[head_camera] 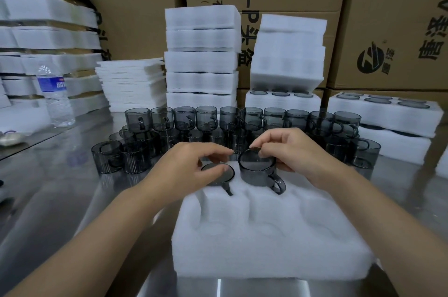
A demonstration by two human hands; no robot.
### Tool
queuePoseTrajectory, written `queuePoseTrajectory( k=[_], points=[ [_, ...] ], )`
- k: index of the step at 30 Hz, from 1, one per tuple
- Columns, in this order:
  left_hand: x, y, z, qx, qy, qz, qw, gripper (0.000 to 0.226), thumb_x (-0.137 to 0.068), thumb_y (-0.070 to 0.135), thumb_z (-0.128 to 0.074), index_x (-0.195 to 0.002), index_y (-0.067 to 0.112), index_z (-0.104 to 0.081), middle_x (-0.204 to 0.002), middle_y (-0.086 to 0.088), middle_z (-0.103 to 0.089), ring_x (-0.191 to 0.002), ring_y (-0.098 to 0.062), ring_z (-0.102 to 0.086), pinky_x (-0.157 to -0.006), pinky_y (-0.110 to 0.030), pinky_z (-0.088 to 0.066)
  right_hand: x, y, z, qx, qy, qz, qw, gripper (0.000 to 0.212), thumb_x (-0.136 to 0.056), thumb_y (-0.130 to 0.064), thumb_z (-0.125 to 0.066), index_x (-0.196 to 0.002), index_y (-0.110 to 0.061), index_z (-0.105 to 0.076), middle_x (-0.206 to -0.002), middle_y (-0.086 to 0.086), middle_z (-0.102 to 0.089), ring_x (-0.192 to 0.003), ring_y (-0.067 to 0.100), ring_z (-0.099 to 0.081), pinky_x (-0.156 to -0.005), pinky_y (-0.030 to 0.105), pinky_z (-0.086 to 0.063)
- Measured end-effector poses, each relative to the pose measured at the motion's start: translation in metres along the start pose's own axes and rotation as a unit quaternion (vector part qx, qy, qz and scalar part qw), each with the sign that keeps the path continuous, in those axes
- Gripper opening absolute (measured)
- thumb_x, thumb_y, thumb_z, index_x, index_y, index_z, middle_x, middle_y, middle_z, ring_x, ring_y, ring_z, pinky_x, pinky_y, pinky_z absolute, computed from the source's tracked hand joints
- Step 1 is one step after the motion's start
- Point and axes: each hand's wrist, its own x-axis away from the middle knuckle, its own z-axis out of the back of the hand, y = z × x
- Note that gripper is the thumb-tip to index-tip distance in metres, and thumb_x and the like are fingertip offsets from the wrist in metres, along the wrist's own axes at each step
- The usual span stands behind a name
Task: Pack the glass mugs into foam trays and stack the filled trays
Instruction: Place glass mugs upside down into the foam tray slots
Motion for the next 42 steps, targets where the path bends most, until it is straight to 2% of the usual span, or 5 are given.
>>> queuePoseTrajectory(
  k=[8, 19, 30, 37, 42],
  points=[
    [0.001, 0.004, 0.003, -0.005, -0.021, -0.005, 1.0, 0.024, -0.087, 0.025, -0.066, -0.107, 0.037, -0.07, -0.098, 0.029, -0.063, -0.078, 0.022, -0.053, -0.065, 0.0, -0.037, 0.002, 0.007, -0.001, 0.195, 0.031, 0.037, 0.98, 0.016, -0.081, -0.032, -0.064, -0.068, -0.022, -0.065, -0.062, -0.013, -0.062, -0.059, 0.002, -0.051, -0.063, 0.026, -0.044],
    [0.002, 0.006, 0.003, 0.056, -0.139, -0.008, 0.989, 0.036, -0.093, 0.019, -0.057, -0.112, 0.05, -0.064, -0.116, 0.032, -0.056, -0.116, 0.01, -0.04, -0.097, -0.014, -0.029, 0.001, 0.01, -0.003, 0.288, -0.063, 0.006, 0.955, 0.028, -0.083, -0.059, -0.055, -0.089, -0.035, -0.068, -0.094, -0.016, -0.063, -0.091, 0.001, -0.057, -0.086, 0.029, -0.048],
    [0.002, 0.008, 0.005, 0.066, -0.184, 0.001, 0.981, 0.035, -0.087, 0.03, -0.066, -0.115, 0.051, -0.062, -0.124, 0.035, -0.049, -0.124, 0.01, -0.034, -0.107, -0.023, -0.023, -0.001, 0.013, -0.003, 0.257, -0.071, 0.013, 0.964, 0.027, -0.083, -0.059, -0.059, -0.083, -0.035, -0.07, -0.076, -0.015, -0.068, -0.066, -0.002, -0.055, -0.065, 0.022, -0.044],
    [0.001, 0.015, 0.005, 0.056, -0.203, 0.019, 0.977, 0.046, -0.086, 0.01, -0.056, -0.11, 0.048, -0.063, -0.129, 0.033, -0.042, -0.126, 0.007, -0.032, -0.103, -0.02, -0.023, -0.003, 0.011, 0.004, 0.216, -0.07, 0.006, 0.974, 0.028, -0.079, -0.061, -0.057, -0.085, -0.038, -0.071, -0.088, -0.018, -0.07, -0.089, 0.003, -0.064, -0.088, 0.031, -0.05],
    [0.0, 0.012, 0.019, 0.026, -0.214, 0.023, 0.976, 0.032, -0.079, 0.015, -0.06, -0.094, 0.043, -0.063, -0.124, 0.03, -0.047, -0.116, 0.011, -0.036, -0.085, 0.001, -0.025, -0.005, 0.015, 0.006, 0.224, -0.041, -0.004, 0.974, 0.032, -0.083, -0.056, -0.06, -0.08, -0.026, -0.071, -0.074, -0.013, -0.067, -0.074, 0.013, -0.061, -0.072, 0.03, -0.047]
  ],
)
